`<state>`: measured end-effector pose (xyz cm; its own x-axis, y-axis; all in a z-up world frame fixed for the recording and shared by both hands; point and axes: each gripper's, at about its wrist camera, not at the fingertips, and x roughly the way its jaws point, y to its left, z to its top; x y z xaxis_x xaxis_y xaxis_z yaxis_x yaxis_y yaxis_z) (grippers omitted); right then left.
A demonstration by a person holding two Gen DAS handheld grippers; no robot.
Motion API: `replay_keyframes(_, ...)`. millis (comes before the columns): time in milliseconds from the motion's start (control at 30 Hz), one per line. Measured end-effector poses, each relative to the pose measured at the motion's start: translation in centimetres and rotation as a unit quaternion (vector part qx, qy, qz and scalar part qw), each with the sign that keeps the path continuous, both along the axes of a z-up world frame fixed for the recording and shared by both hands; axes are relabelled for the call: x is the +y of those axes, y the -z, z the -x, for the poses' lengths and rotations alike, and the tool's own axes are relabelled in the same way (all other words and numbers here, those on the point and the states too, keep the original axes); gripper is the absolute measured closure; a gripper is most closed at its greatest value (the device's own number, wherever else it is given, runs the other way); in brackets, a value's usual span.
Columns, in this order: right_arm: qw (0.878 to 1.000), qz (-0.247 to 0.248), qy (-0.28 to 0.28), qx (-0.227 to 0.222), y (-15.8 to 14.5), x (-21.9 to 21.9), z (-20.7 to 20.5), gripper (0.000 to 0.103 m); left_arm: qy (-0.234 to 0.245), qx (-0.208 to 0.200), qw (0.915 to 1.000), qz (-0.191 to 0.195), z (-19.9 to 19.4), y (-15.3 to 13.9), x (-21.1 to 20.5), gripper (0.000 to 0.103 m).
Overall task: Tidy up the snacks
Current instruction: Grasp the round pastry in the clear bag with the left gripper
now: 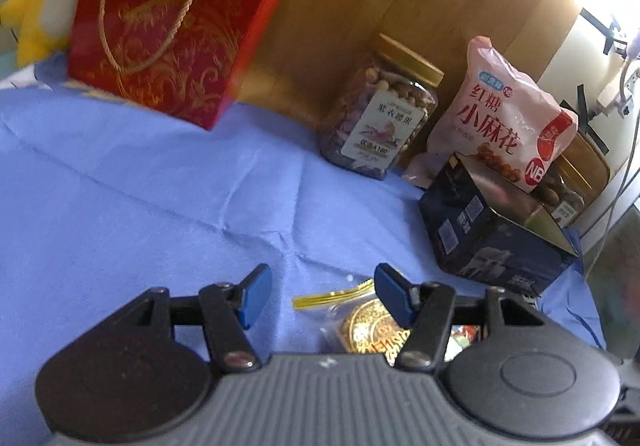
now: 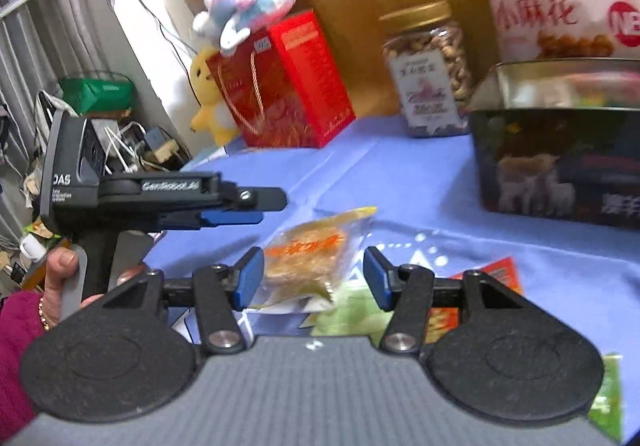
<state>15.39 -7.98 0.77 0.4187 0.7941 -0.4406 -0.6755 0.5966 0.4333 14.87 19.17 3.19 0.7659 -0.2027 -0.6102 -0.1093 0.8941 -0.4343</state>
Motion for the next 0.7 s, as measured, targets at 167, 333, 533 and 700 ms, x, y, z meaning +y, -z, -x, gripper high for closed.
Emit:
replay_keyframes(167,1.000,0.028,-0.006,0.008,0.1,2.8,0.2,0.044,0.021,0.007,0.9997,0.006,0.2,0.9,-0.4,0.044)
replay_keyframes(333,0.996,0.040,-0.074,-0.005,0.0,4.4,3.5,0.044,0.038,-0.006,0.9991,0.018,3.9,1.1,-0.2,0.046)
replay_keyframes(533,0.995,0.057,-0.064,-0.041,0.5,4.4,5.8,0.044,0.010,-0.018,0.9998,-0.002,6.0,0.5,1.0,0.043)
replay_keyframes(700,0.997,0.063,-0.035,-0.030,0.8,4.5,5.0,0.044,0.022,-0.010,0.9997,-0.005,4.1,0.4,0.7,0.048)
